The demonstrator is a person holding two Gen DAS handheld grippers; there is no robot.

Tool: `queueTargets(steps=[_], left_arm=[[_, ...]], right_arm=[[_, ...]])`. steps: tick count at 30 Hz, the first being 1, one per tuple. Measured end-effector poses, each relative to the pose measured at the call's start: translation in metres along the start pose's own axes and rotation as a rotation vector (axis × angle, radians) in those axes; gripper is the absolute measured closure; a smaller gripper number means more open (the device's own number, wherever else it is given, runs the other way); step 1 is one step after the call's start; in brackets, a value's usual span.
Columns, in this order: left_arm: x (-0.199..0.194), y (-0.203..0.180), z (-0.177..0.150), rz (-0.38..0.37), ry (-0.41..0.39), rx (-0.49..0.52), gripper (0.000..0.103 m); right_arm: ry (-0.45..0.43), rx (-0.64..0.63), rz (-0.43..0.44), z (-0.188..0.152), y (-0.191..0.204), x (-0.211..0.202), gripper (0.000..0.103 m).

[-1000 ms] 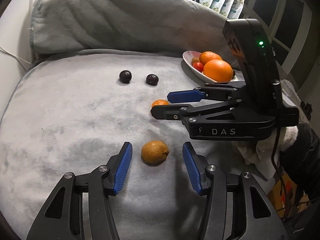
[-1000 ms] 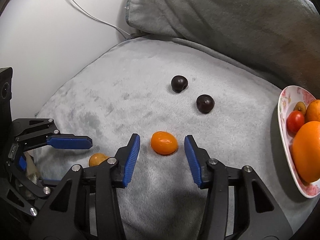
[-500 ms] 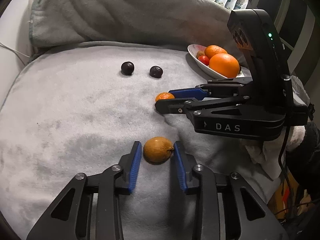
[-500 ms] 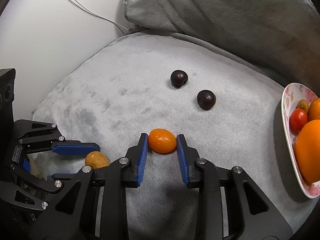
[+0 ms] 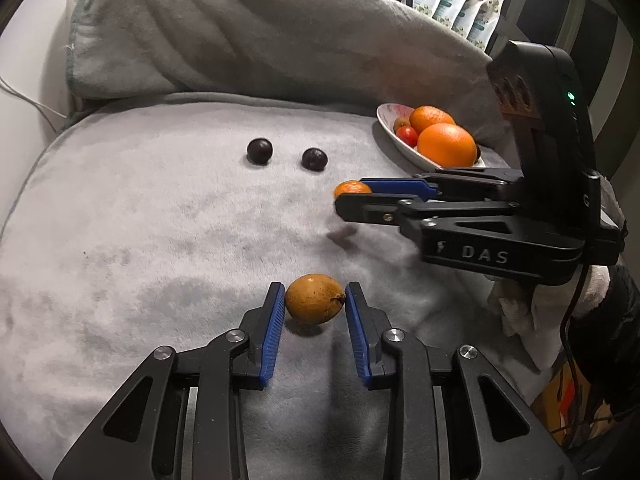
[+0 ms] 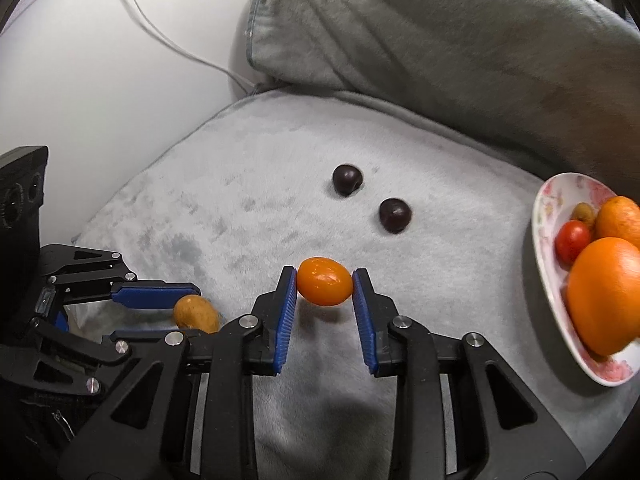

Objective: Organize fruits
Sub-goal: 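Carry the kumquat and kiwi over the white plate with both grippers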

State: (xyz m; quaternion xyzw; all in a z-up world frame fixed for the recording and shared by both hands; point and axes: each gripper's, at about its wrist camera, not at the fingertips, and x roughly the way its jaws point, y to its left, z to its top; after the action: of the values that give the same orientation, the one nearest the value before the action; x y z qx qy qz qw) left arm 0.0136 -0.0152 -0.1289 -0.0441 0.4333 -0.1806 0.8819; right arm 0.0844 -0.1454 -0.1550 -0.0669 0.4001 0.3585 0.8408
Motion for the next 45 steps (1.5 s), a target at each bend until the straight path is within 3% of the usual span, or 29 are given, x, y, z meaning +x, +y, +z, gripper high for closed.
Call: queueTargets(steps=[21, 33, 45], left_arm=[[0.006, -0.029, 0.04, -0.066, -0.061, 0.038, 0.074], [0.028, -0.052, 0.068, -0.088, -0.06, 0.095, 0.074], [0.055, -0.072, 0.097, -0.107, -0.054, 0.138, 0.074]], right_arm=[[-0.184, 0.136, -0.137, -0.011, -0.072, -0.104, 0.073], [-0.221, 0.209, -0.212, -0.021, -0.122, -0.129, 0.073], [-0.211, 0.274, -0.279, -0.026, -0.173, -0.128, 0.073]])
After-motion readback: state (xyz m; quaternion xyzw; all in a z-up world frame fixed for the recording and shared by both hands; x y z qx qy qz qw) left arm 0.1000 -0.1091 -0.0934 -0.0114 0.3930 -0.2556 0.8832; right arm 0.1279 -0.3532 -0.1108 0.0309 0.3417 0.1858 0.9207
